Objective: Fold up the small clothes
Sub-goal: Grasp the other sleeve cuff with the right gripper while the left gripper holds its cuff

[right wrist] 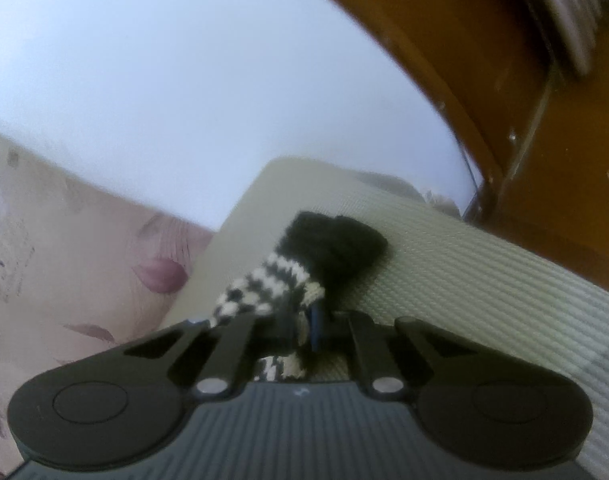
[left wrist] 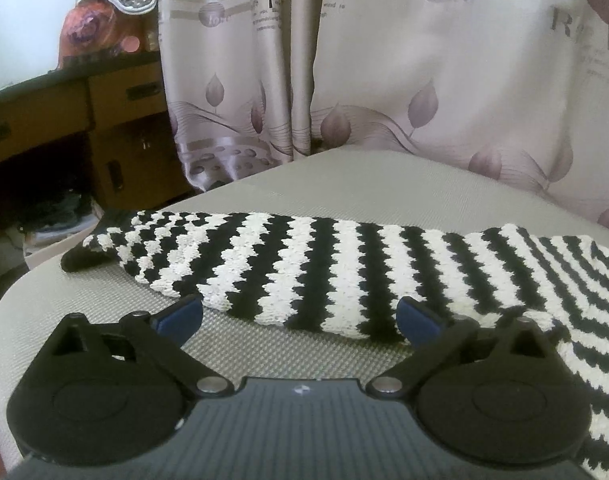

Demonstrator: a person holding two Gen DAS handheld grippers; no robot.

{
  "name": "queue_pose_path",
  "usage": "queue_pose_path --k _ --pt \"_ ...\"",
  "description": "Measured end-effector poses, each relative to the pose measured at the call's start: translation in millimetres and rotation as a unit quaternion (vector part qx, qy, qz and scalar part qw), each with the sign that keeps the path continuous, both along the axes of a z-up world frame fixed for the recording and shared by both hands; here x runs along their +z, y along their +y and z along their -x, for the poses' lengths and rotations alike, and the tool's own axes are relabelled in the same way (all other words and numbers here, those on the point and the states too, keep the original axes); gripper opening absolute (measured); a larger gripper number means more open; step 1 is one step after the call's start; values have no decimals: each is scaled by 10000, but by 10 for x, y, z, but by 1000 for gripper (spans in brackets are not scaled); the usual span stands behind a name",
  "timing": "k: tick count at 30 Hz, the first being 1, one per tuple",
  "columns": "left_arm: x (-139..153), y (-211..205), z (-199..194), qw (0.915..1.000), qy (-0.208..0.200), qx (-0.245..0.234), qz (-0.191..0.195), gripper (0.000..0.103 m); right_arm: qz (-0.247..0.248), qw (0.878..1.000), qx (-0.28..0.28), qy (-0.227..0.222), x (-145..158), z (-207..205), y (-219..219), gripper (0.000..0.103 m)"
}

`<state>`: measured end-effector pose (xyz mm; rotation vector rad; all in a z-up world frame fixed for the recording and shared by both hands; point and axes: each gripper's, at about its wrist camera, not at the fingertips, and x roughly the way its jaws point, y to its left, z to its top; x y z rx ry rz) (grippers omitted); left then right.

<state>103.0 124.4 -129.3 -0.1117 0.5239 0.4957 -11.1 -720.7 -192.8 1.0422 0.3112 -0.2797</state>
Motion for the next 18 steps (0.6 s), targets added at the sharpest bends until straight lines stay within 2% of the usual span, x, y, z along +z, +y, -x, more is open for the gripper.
queue_pose_path --k 5,10,14,18 --pt "8 -39 0 10000 -84 -43 -5 103 -414 9972 -357 -514 87 472 -78 7" --pt "7 -19 67 9995 -237 -159 138 103 -312 9938 -618 -874 448 923 -93 7" --pt "12 60 116 9983 -390 -233 371 103 -52 9939 -540 -958 799 960 13 7" --pt "2 188 161 9951 -564 -256 768 103 180 9924 -319 -1171 1186 832 273 7"
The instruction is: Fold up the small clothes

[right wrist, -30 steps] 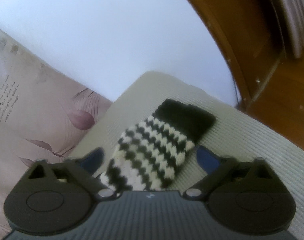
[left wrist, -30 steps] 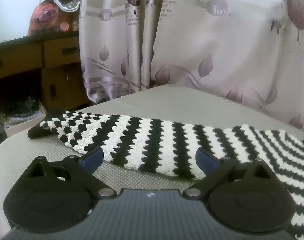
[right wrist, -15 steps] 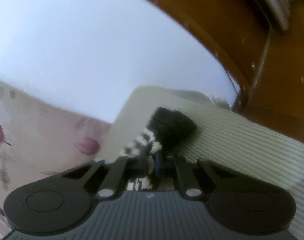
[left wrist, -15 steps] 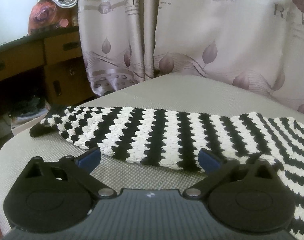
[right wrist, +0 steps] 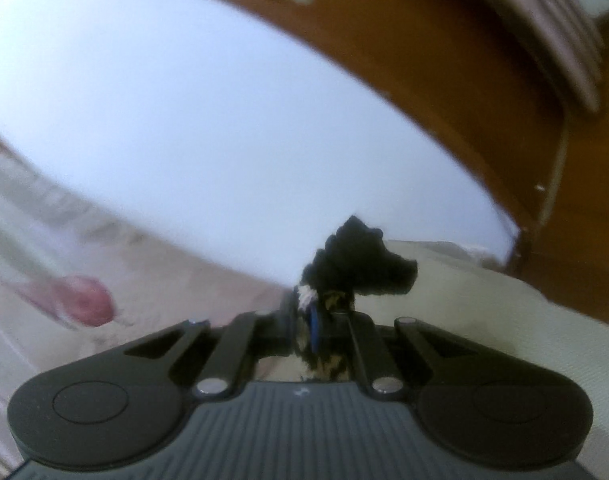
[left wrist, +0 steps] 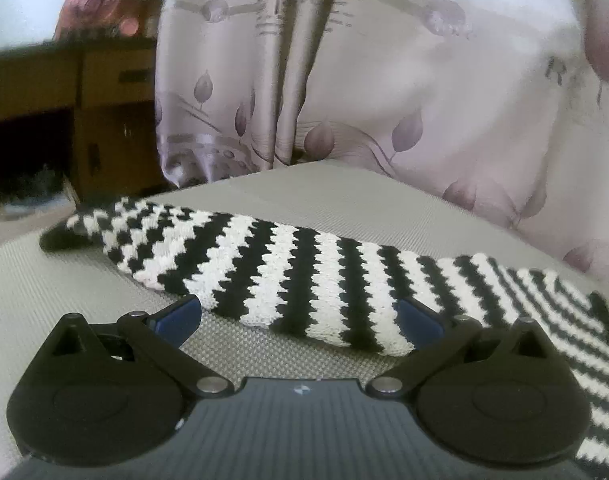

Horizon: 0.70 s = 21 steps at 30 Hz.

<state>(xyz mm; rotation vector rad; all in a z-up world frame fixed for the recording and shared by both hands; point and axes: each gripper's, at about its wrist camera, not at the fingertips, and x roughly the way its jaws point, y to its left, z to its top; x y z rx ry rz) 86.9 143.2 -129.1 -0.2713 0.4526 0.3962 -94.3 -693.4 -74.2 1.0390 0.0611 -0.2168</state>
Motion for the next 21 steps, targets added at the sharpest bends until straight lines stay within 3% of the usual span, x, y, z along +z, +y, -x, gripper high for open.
queue_pose_path --k 4,10,16,21 --pt "-24 97 31 9994 -97 37 321 103 226 9989 382 -140 339 -277 455 7" --pt "-18 87 54 9990 -244 -37 375 103 318 9896 1346 -389 656 -829 1508 7" --pt "-38 142 80 9976 -356 -38 594 103 205 9749 2164 -475 671 -1488 2617 7" --pt "-25 139 120 9967 -525 -50 615 103 117 9622 2703 -298 469 -1915 3464 7"
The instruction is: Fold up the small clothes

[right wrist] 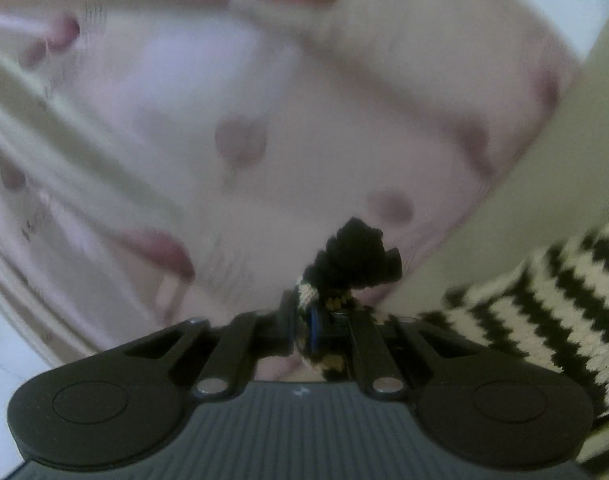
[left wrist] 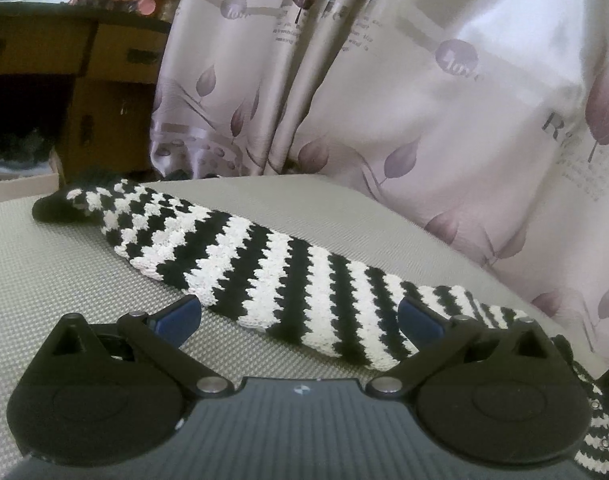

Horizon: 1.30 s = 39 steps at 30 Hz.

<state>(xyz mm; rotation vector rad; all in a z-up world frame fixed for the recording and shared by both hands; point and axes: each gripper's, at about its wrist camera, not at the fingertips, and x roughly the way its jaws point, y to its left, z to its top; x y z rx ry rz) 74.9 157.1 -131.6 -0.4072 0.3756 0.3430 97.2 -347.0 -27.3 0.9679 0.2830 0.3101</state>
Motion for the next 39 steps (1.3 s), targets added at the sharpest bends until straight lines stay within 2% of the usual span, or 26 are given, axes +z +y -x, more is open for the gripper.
queue_pose_path --k 7,13,16,19,24,27,28,29,31,33,36,39 --pt "5 13 13 9999 -94 -15 97 103 536 9959 578 448 -479 -221 897 7" --pt "9 18 33 9999 -129 -2 107 103 1513 9826 785 734 -751 -397 1361 8" --pt "11 21 25 9999 -119 22 119 103 1819 9737 1024 910 -796 -439 1485 14" --pt "7 19 14 9999 -72 30 123 103 2064 9683 1098 880 -726 -361 1527 28" --pt "-15 40 -12 9997 14 18 224 103 1720 9785 1072 371 -375 85 1172 32" --pt "-25 55 -6 9996 -28 -39 294 103 2161 9714 935 311 -226 591 932 39" --pt "-27 60 -7 9994 -53 -118 329 103 2416 9667 766 345 -228 804 848 46" --pt "-27 67 -7 9990 -65 -232 364 103 2673 9610 584 401 -248 1034 746 56" --pt "-4 78 8 9984 -41 -435 350 103 3128 9476 156 631 -336 1484 493 68" --pt "41 78 75 9981 -41 -550 273 103 3310 9388 -212 931 -483 1863 200 70" --pt "93 70 245 9975 -139 -638 275 103 3258 9314 -523 1537 -749 2314 -239 71" --pt "136 11 378 9964 -90 -786 291 103 3166 9294 -491 1834 -973 2573 -436 71"
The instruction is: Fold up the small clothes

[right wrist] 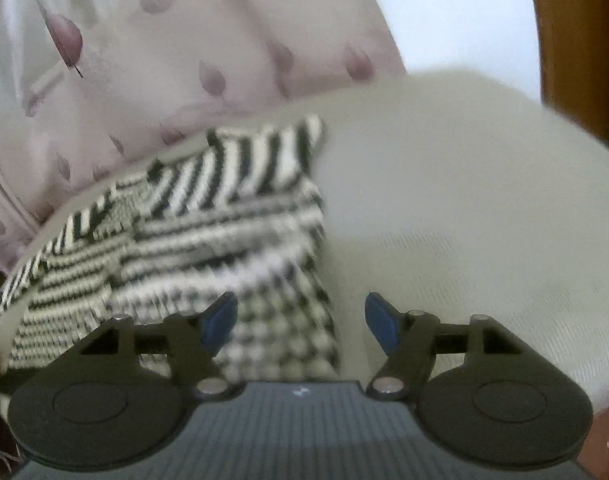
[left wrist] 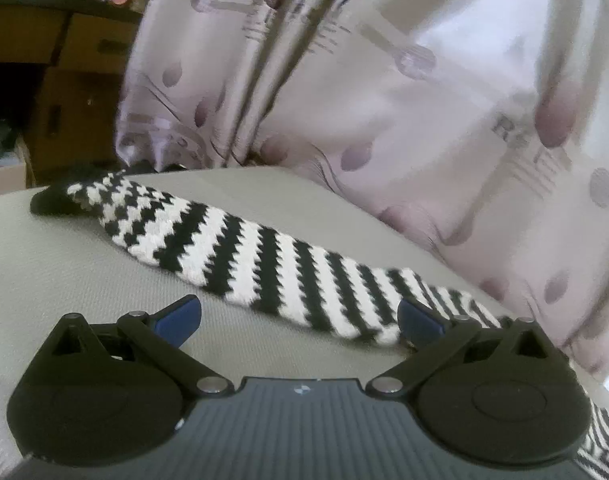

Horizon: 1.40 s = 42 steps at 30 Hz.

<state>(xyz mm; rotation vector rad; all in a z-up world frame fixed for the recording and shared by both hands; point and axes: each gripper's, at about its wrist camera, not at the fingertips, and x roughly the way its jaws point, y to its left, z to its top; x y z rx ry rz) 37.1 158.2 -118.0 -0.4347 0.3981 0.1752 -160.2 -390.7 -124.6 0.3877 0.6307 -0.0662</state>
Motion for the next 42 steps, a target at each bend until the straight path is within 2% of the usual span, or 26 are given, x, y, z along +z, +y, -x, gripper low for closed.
queue_pose_path --k 2,3,4,5,6,7,10,13,16,18,19,20,24,28,29,33,34,35,36,37,38,40,42 --pt "30 -55 77 9999 73 -103 -58 103 -64 10000 61 7 -113 68 4 69" --pt "50 -78 131 9998 80 -132 -99 103 -97 9999 110 2 -157 75 25 62" --pt "71 -90 187 9998 74 -150 -139 103 -95 9998 164 -16 -197 84 53 42" --pt "92 -93 229 9997 69 -158 -179 103 -45 9998 185 -57 -213 93 104 27" --pt "116 -83 276 9996 73 -154 -221 103 -56 9997 238 -45 -214 92 155 25" --pt "143 -62 328 9996 78 -146 -247 103 -69 9996 279 -36 -212 113 182 13" --pt "228 81 468 9997 -3 -84 -224 103 -179 9991 374 -67 -170 284 197 10" --pt "278 269 530 9997 -91 38 -245 103 85 9993 372 38 -161 419 199 10" --pt "289 468 497 9995 28 227 -215 103 -324 9982 507 41 -128 377 80 13" --pt "280 658 491 9994 57 351 -11 103 -416 9975 565 -68 -17 386 102 20" --pt "271 766 486 9990 60 411 143 103 -371 9978 529 -136 29 396 139 31" --pt "255 877 464 9984 58 466 316 103 -331 9979 494 -275 90 433 169 36" --pt "157 1308 276 9934 279 676 881 99 -598 9929 602 -836 307 509 250 36" --pt "-42 1713 8 9854 468 667 1497 80 -752 9870 877 -1116 482 462 451 60" --pt "-85 1792 -57 9834 438 644 1638 80 -727 9864 952 -1125 506 430 521 60" --pt "-113 1957 -346 9835 364 716 1623 80 -612 9849 1249 -1027 536 292 776 60" --pt "-114 1961 -410 9841 381 724 1576 73 -618 9847 1287 -997 533 263 815 60" --pt "-109 1975 -494 9849 437 712 1514 32 -658 9841 1330 -977 523 238 842 60" --pt "-111 1983 -583 9845 583 671 1512 1 -692 9837 1345 -969 513 233 860 60" --pt "-98 1986 -664 9827 724 684 1561 5 -715 9836 1347 -962 491 222 884 60" --pt "-43 1955 -682 9831 660 768 1525 5 -734 9834 1360 -952 471 215 908 60" --pt "223 1774 -728 9901 428 682 1147 5 -775 9832 1355 -945 436 198 920 60" --pt "569 1481 -735 9951 91 378 904 5 -859 9832 1313 -932 388 173 894 60"
